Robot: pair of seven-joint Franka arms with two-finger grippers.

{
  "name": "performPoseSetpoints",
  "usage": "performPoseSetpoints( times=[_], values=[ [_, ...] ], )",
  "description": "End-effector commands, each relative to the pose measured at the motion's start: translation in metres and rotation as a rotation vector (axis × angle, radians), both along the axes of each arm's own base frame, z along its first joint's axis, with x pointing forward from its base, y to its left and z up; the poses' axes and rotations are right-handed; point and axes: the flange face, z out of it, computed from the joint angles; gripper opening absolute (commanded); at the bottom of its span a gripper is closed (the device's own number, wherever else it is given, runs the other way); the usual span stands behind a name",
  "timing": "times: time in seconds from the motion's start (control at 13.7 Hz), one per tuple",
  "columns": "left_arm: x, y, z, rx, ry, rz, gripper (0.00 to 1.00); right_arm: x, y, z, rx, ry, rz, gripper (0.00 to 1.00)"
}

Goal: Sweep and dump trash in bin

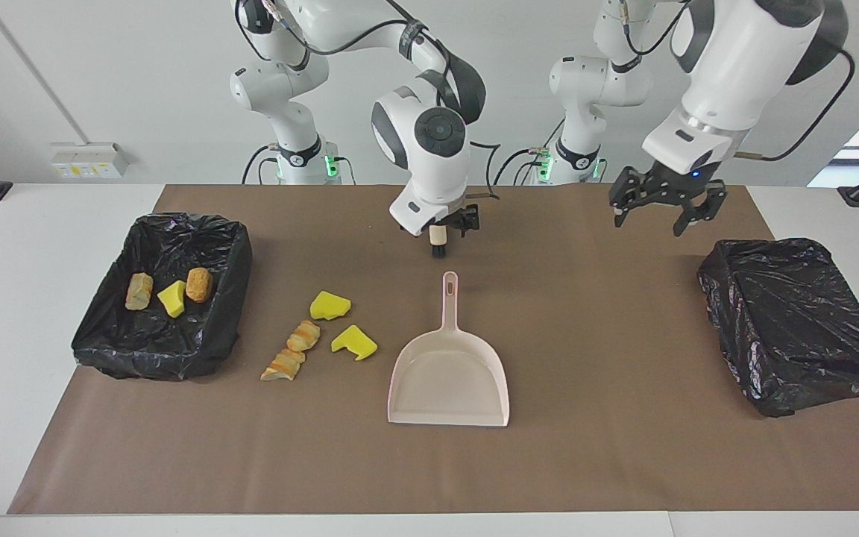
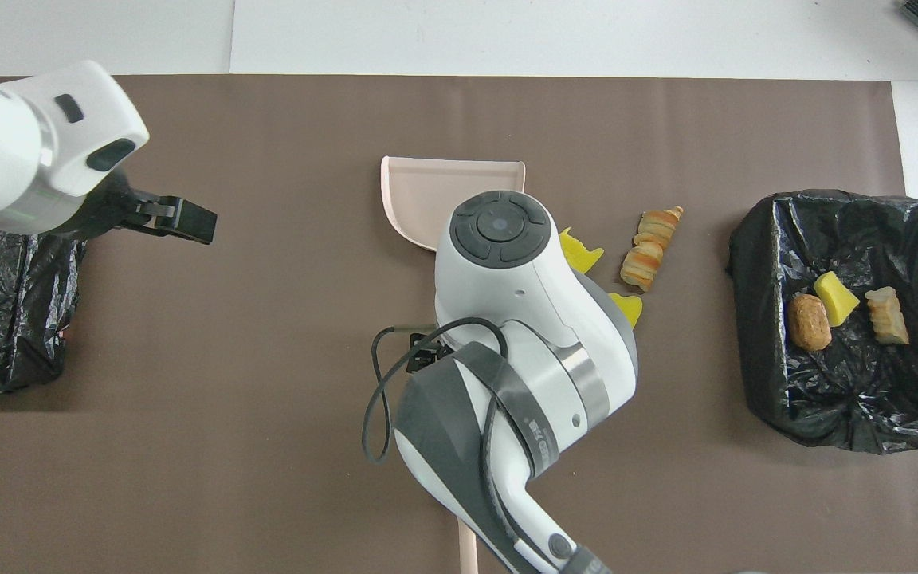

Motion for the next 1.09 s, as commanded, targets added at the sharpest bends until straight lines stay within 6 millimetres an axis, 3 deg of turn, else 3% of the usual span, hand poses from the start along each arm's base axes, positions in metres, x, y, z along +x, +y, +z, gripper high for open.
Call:
performPoseSetpoints(
  times=[0.0, 0.07, 0.22, 0.36, 0.44, 0.73, 0.87, 1.02],
  values=[
    [0.008, -0.052, -0.037, 0.006, 0.008, -0.016, 1.0, -0.07, -0.011, -0.005, 0.017, 0.035, 0.043, 1.0],
    [0.01, -0.07, -0.054, 0.01, 0.013, -0.013, 1.0, -0.095, -0.002, -0.008, 0.027, 0.039, 0.043, 1.0],
    [0.01, -0.116, -0.088, 0.007, 0.007, -0.012, 1.0, -0.144, -0.006, -0.027, 0.034, 0.014, 0.036, 1.0],
    [0.006, -0.155, -0.12, 0.027, -0.016, -0.013, 1.0, -0.176, -0.024, -0.045, 0.067, -0.001, 0.021, 1.0],
    [0.005, -0.165, -0.136, 0.025, -0.017, 0.0, 1.0, -0.191, -0.024, -0.049, 0.078, 0.013, 0.028, 1.0],
    [-0.016, -0.221, -0.179, 0.01, -0.033, -0.008, 1.0, -0.216, -0.017, -0.081, 0.065, 0.002, -0.005, 1.0],
    [-0.03, -0.253, -0.218, 0.019, -0.018, 0.011, 1.0, -0.227, -0.014, -0.092, 0.072, 0.009, -0.009, 1.0],
    [-0.03, -0.261, -0.232, 0.005, -0.032, 0.056, 1.0, -0.231, -0.01, -0.104, 0.07, -0.002, -0.04, 1.0]
  ],
)
